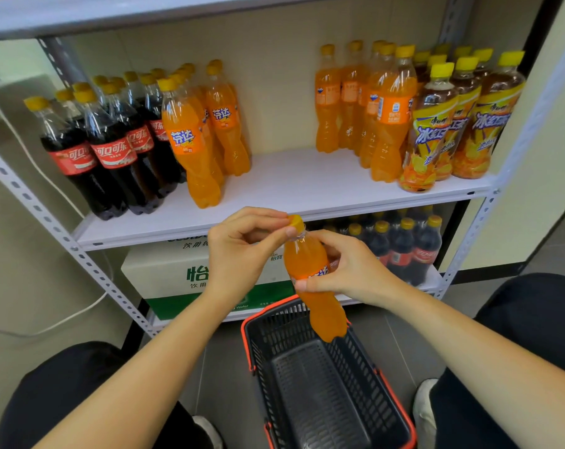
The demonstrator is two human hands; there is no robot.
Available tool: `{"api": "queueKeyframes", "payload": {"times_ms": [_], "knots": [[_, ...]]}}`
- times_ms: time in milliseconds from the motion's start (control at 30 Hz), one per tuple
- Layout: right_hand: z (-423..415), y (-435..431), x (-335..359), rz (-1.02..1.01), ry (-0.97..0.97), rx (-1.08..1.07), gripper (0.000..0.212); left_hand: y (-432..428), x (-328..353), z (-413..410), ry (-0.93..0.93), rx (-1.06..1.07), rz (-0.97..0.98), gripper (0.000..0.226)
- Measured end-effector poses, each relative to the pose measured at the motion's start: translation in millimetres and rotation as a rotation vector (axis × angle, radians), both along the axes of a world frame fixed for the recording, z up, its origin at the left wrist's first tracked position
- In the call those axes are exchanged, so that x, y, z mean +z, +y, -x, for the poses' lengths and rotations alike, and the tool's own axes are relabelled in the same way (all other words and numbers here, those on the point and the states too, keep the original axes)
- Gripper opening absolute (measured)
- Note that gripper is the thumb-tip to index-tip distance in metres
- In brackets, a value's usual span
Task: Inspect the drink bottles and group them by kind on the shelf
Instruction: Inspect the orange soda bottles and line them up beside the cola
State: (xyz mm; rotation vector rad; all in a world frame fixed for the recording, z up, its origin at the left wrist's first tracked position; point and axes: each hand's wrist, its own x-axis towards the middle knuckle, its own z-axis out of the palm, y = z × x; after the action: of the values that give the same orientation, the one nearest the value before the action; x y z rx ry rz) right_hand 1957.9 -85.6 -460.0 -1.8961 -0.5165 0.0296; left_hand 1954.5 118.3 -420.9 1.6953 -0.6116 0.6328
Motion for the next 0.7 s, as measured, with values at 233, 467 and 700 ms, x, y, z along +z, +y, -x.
{"api": "queueKeyframes", "payload": {"times_ms": [233, 467, 700], "knots": [[-2, -6, 13, -0.173, 0.082, -0.034, 0.054, 0, -2, -2, 0.259, -0.191, -0.021, 0.034], [-7, -21, 35, -0.482, 0.244, -0.156, 0.047, 1, -15, 0, 0.473, -0.243, -0.351, 0.066], [-12, -26, 49, -0.672, 0.344, -0.27, 0.06, -8, -21, 0, 0.617, -0.24, -0.222, 0.056]]}}
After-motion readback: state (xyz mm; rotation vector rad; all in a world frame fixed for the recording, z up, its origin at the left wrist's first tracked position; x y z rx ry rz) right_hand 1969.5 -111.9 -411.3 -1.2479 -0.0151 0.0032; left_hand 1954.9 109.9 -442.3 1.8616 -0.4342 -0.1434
